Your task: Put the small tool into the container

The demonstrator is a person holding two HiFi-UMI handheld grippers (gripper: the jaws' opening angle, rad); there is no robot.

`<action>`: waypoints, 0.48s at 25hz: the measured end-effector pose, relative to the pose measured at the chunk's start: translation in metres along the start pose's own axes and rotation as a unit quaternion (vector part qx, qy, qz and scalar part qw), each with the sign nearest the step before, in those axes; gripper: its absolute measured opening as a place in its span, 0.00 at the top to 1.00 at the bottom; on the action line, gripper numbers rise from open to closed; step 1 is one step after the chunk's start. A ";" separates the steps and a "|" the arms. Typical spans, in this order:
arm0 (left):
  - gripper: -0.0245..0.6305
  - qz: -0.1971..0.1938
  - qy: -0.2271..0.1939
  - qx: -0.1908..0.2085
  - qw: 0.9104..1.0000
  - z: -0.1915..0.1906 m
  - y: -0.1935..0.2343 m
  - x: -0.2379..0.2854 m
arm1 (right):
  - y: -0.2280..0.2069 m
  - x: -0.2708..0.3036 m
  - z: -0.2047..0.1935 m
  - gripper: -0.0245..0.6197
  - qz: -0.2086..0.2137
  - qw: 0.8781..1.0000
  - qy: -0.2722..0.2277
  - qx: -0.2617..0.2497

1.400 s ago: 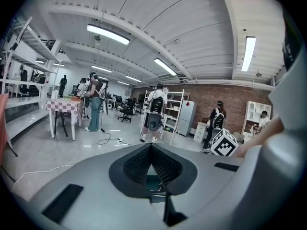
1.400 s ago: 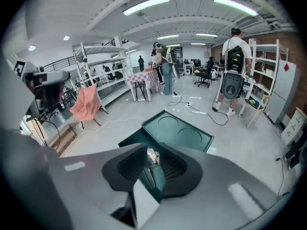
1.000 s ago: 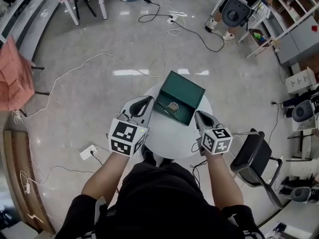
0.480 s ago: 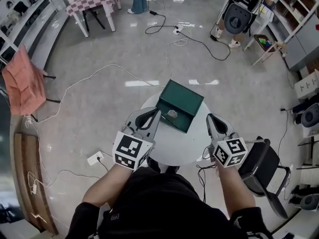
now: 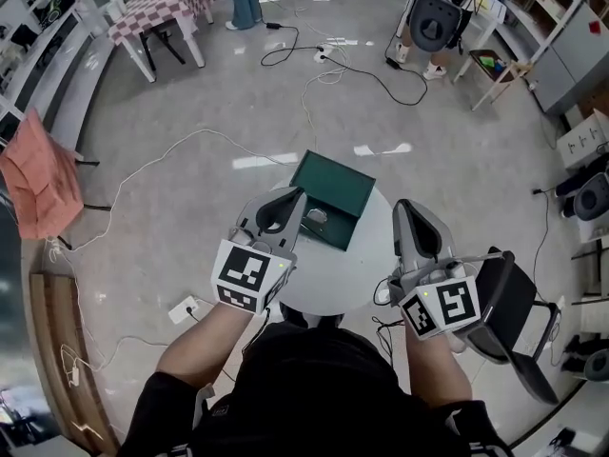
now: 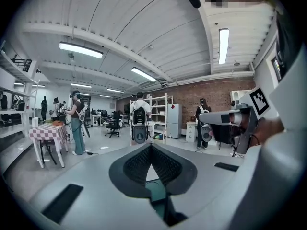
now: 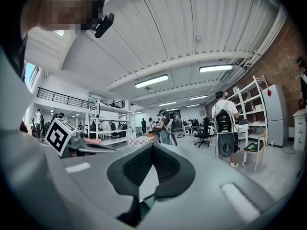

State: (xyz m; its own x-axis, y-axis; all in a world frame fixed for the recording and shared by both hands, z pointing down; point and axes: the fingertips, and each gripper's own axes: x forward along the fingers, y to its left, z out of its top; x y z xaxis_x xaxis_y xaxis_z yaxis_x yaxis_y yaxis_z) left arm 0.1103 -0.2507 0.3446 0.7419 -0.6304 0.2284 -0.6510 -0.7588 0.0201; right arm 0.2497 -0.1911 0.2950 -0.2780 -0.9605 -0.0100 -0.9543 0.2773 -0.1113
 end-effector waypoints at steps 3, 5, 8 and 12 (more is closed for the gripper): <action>0.96 0.003 -0.008 0.000 1.000 0.011 0.000 0.003 | -0.006 -0.004 0.015 0.95 -0.008 1.000 -0.016 -0.010; 0.96 0.015 -0.022 0.002 1.000 0.020 0.001 0.003 | -0.011 -0.007 0.021 0.95 -0.014 1.000 -0.023 -0.011; 0.96 0.043 -0.031 0.002 0.999 0.024 0.008 0.000 | -0.015 -0.005 0.020 0.95 -0.013 1.000 -0.019 -0.014; 0.96 0.058 -0.035 -0.013 0.998 0.026 0.021 -0.007 | -0.016 0.004 0.018 0.95 -0.006 1.000 -0.010 -0.020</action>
State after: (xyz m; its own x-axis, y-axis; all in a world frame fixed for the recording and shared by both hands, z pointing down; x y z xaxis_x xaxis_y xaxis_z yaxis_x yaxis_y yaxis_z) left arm 0.0955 -0.2661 0.3183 0.6701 -0.7245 0.1615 -0.7364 -0.6762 0.0225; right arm 0.2654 -0.2001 0.2792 -0.2638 -0.9641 -0.0295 -0.9615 0.2653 -0.0718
